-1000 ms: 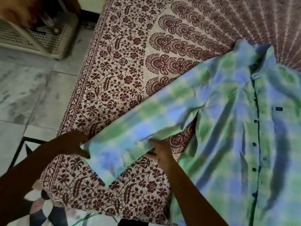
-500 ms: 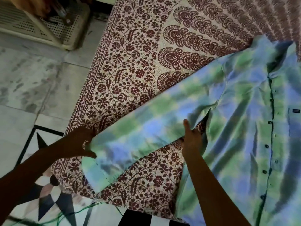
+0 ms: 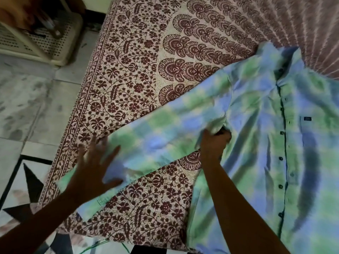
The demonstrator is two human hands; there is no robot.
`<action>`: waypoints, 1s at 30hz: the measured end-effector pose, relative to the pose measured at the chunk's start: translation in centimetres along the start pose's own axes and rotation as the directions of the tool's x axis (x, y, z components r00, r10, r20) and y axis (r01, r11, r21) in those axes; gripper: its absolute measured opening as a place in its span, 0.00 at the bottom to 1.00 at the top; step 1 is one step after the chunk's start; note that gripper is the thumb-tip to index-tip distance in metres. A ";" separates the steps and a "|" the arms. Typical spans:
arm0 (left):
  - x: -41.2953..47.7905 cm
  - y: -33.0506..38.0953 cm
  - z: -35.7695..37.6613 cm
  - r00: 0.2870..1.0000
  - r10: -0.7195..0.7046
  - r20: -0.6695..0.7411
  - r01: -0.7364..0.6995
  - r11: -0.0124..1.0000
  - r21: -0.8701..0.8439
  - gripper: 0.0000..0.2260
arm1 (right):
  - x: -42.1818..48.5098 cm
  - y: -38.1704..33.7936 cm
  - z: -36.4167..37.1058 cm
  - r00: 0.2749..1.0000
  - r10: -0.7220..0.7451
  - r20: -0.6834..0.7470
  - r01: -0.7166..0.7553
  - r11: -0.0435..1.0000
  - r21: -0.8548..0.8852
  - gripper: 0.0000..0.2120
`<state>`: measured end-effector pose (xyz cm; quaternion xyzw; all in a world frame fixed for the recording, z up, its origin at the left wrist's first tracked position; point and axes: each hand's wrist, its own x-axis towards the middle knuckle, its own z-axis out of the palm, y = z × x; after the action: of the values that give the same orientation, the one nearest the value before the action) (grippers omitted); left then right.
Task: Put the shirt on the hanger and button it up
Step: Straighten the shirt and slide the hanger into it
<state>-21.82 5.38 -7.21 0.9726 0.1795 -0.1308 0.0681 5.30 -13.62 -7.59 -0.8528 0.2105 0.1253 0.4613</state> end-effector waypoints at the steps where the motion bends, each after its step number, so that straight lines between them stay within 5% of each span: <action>1: 0.2 1.3 0.7 0.997 0.065 0.048 -0.067 0.997 0.029 0.44 | -0.9 0.2 -0.1 0.994 -0.085 -0.074 0.082 0.996 -0.045 0.23; 3: 0.3 3.1 2.2 0.973 0.146 0.178 -0.157 0.987 0.047 0.44 | -2.5 1.4 0.2 0.895 -0.424 -0.137 0.373 0.881 -0.292 0.22; 4: 0.3 3.7 2.7 0.962 0.161 0.220 -0.177 0.983 0.053 0.44 | -2.9 2.4 0.0 0.819 -0.572 -0.039 0.503 0.750 -0.428 0.24; 6: 0.1 4.2 3.0 0.959 0.140 0.246 -0.155 0.987 0.042 0.44 | -3.0 4.0 -0.2 0.742 -0.586 0.326 0.641 0.478 -0.600 0.28; 7: 0.0 4.7 2.8 0.966 0.128 0.224 -0.137 0.990 0.027 0.42 | -2.5 4.8 -0.5 0.739 -0.502 0.449 0.663 0.430 -0.613 0.29; 9: -0.1 6.5 2.3 0.979 0.126 0.158 -0.122 0.992 -0.033 0.39 | -1.4 5.4 -1.4 0.706 -0.459 0.540 0.708 0.439 -0.553 0.26; 12: 1.5 12.0 1.2 0.978 0.210 -0.001 -0.206 0.958 -0.200 0.33 | 0.1 3.6 -4.0 0.608 -0.597 0.523 0.785 0.547 -0.289 0.18; 15: 5.5 20.8 -0.8 0.956 0.227 -0.186 -0.282 0.888 -0.364 0.26 | 2.4 2.2 -9.0 0.619 -0.615 0.488 0.726 0.685 -0.058 0.19; 18: 10.2 30.8 -3.4 0.921 0.133 -0.367 -0.320 0.795 -0.515 0.23 | 6.8 2.4 -15.1 0.599 -0.669 0.441 0.742 0.670 0.008 0.20; 22: 14.6 44.9 -5.1 0.942 0.012 -0.334 -0.260 0.656 -0.708 0.23 | 15.2 4.7 -26.0 0.630 -0.703 0.332 0.750 0.661 -0.023 0.18; 26: 16.9 56.2 -4.4 0.965 0.103 -0.241 -0.252 0.609 -0.752 0.24 | 22.7 8.6 -35.7 0.728 -0.653 0.210 0.685 0.709 -0.168 0.17; 28: 17.6 61.0 -3.1 0.965 0.167 -0.200 -0.261 0.627 -0.734 0.25 | 26.1 11.2 -39.9 0.803 -0.594 0.054 0.576 0.749 -0.328 0.20; 30: 17.6 64.9 -1.6 0.966 0.230 -0.118 -0.246 0.678 -0.693 0.28 | 29.0 13.9 -43.7 0.886 -0.417 -0.201 0.298 0.846 -0.442 0.28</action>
<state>18.24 -48.59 -5.05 0.8896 0.0885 -0.0324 0.4470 25.07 -64.13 -5.92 -0.9617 0.0813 -0.0498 0.2569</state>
